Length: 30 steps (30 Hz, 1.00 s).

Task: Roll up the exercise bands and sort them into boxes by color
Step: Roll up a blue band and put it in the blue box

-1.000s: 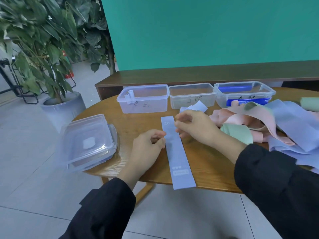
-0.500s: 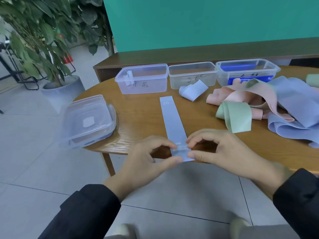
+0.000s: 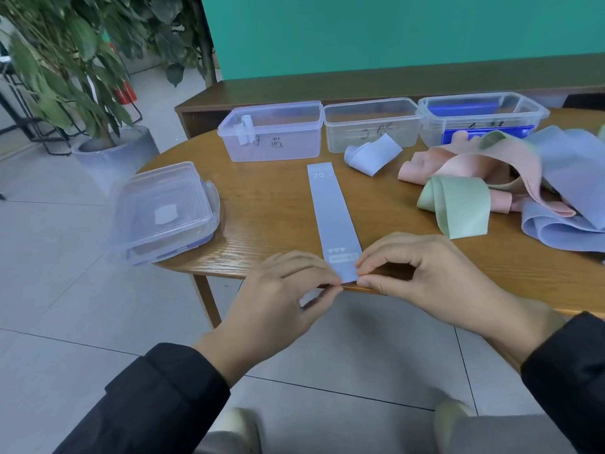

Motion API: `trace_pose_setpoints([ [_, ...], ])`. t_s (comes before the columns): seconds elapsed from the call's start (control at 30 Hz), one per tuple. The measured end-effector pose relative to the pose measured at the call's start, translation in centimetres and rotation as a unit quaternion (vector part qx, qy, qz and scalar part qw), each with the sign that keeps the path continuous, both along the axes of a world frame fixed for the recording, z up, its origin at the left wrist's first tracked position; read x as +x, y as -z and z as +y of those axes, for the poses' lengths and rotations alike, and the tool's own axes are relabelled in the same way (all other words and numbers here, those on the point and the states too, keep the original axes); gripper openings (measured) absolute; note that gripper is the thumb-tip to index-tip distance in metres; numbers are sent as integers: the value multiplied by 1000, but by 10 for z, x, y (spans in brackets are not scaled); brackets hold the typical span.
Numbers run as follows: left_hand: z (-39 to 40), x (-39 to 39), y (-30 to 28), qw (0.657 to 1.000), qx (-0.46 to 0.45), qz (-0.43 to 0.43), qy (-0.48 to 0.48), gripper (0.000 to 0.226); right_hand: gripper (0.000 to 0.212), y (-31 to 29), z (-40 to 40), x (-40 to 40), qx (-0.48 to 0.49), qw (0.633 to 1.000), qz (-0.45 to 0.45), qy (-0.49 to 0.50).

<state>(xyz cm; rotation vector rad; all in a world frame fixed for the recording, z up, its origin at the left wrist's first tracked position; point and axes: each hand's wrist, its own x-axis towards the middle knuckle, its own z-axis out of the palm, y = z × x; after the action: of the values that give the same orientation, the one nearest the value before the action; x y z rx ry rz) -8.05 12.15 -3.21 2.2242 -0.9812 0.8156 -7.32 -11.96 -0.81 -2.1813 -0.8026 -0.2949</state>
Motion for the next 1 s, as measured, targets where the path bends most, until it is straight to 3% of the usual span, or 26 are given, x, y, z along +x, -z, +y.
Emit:
trace_pose_setpoints([
  [0.17,-1,0,-1,999,-23,46,-7,6,17,-2,2,2,-13,1000,17,0],
  [0.33,-3,-1,-4,995,-47,91,-9,6,7,-2,2,4,-19,999,35,2],
  [0.53,-5,-3,-16,967,-77,238,-47,5,7,-9,2,8,-28,996,82,-4],
  [0.77,-10,5,-36,930,-18,341,-133,12,16,-19,4,20,-22,983,183,18],
  [1.0,-11,10,-43,916,-12,379,-134,12,21,-20,2,26,-44,981,184,37],
])
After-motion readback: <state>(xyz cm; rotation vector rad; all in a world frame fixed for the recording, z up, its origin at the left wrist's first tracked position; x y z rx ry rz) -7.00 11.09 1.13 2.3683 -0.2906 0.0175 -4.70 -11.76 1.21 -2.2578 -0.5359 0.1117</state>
